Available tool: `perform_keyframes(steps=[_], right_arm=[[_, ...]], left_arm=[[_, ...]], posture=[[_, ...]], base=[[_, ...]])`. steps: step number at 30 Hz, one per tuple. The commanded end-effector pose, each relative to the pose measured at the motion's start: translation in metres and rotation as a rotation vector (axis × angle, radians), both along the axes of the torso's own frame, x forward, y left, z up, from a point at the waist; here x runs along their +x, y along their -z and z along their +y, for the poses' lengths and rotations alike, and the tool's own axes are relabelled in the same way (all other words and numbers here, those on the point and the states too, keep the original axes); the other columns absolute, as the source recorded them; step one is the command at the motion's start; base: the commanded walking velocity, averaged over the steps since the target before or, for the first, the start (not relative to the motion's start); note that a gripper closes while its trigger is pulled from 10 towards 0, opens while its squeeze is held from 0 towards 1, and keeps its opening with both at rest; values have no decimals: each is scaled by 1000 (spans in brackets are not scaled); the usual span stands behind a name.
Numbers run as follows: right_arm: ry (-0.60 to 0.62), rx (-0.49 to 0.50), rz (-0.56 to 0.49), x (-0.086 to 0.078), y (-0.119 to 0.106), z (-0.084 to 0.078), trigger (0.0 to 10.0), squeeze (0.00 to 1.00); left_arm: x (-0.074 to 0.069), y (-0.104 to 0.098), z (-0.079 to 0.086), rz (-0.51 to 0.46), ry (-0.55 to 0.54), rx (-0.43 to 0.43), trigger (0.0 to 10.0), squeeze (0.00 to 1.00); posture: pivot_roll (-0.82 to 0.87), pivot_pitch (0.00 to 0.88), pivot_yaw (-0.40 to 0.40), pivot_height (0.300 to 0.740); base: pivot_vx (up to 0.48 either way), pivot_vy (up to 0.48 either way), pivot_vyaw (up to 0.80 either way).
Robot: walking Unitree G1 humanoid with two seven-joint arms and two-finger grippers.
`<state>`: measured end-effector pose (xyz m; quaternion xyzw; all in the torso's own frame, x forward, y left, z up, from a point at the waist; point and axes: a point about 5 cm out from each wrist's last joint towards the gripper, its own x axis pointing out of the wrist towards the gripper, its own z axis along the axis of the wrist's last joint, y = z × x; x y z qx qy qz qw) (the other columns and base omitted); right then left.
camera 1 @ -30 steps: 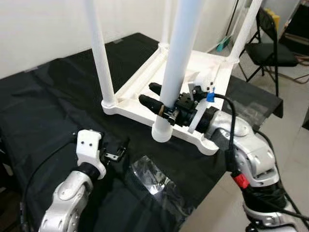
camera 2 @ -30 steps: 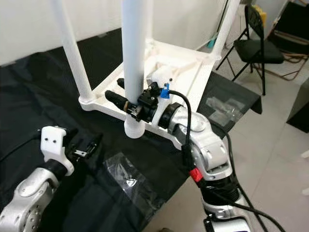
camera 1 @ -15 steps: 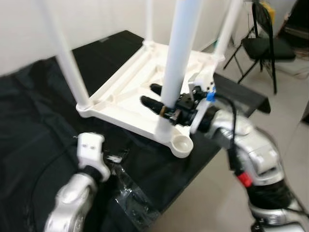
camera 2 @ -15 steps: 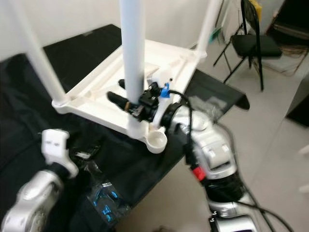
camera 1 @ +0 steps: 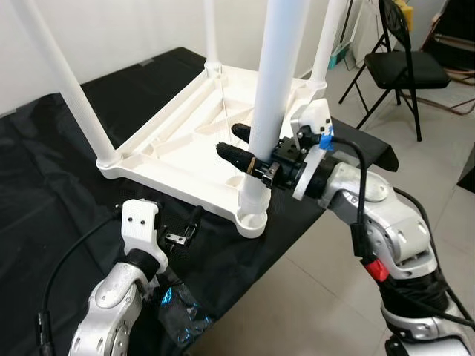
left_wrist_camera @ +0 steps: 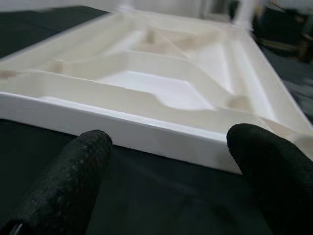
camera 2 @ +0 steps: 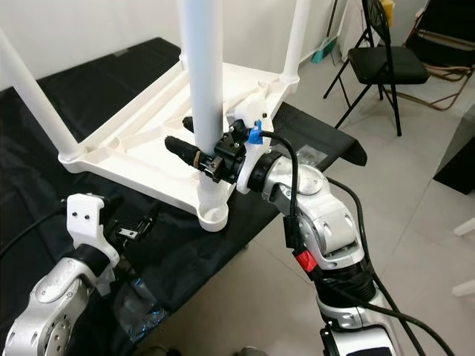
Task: Building children table
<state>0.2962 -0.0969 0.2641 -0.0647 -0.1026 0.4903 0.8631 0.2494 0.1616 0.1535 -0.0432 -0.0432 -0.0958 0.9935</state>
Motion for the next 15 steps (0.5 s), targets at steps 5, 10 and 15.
perform_keyframes(steps=[5, 10, 15], right_arm=[[-153, 16, -36, 2, -16, -20, 10000, 0], [-426, 4, 20, -5, -23, -37, 10000, 0], [-583, -72, 34, -6, -34, -43, 10000, 0]], left_arm=[[0, -4, 5, -29, -13, -14, 10000, 0], [-2, -8, 4, -47, 38, 8, 10000, 0], [-7, -15, -1, -55, 107, 25, 10000, 0]], posture=[[-49, 158, -42, 740], [-54, 203, -43, 740], [-54, 291, -40, 740]], base=[[0, 0, 0], [0, 0, 0], [0, 0, 0]])
